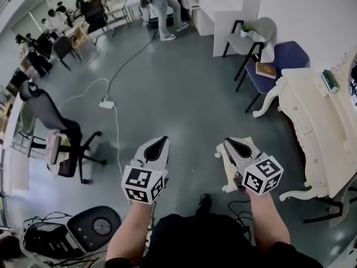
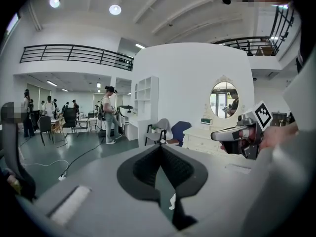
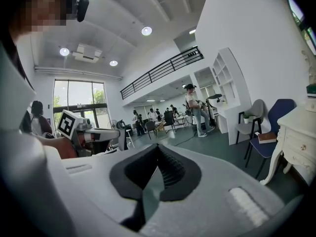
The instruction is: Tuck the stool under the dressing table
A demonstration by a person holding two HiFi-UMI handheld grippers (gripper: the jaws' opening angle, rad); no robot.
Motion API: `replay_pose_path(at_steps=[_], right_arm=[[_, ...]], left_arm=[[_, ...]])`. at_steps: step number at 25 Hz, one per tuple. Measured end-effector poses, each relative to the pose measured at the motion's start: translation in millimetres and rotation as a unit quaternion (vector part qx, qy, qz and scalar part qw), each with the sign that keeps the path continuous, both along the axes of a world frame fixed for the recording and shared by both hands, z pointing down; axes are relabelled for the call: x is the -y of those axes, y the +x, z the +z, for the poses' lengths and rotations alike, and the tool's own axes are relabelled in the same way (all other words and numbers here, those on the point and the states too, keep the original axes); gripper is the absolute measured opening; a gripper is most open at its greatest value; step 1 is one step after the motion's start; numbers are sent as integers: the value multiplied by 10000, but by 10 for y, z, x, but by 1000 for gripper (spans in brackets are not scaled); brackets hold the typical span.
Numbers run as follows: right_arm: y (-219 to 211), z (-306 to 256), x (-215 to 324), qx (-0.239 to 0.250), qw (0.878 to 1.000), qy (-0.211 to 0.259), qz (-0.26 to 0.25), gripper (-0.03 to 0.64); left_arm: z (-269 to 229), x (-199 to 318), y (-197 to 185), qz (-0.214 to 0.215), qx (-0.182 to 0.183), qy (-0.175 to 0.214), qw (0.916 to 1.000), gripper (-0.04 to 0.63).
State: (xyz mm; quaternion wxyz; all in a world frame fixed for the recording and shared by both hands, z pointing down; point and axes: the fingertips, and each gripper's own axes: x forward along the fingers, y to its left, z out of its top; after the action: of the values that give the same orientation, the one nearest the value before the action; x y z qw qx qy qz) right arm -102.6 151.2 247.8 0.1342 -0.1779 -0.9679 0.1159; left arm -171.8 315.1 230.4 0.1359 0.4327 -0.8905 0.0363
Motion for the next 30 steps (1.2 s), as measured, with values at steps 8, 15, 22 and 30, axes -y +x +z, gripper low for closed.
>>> replay_pose_path(at_steps=[8,15,22,30], right_arm=[[-60,2,351,-27,9988,73,485,5],[-104,135,973,-241,9865,136,1615,5],[-360,41,1341,-275,9535,108,3000,5],[-71,301,1408,-559,8974,-92,4376,5]], left_arm=[[-33,562,-338,571,-26,162,9982,18],[154,1394,-699,1666,-193,254,9855,18],[203,2200,-1229,3090,-219,174,9507,18],[460,2880,-1169,4428,-449,-42,8955,18]])
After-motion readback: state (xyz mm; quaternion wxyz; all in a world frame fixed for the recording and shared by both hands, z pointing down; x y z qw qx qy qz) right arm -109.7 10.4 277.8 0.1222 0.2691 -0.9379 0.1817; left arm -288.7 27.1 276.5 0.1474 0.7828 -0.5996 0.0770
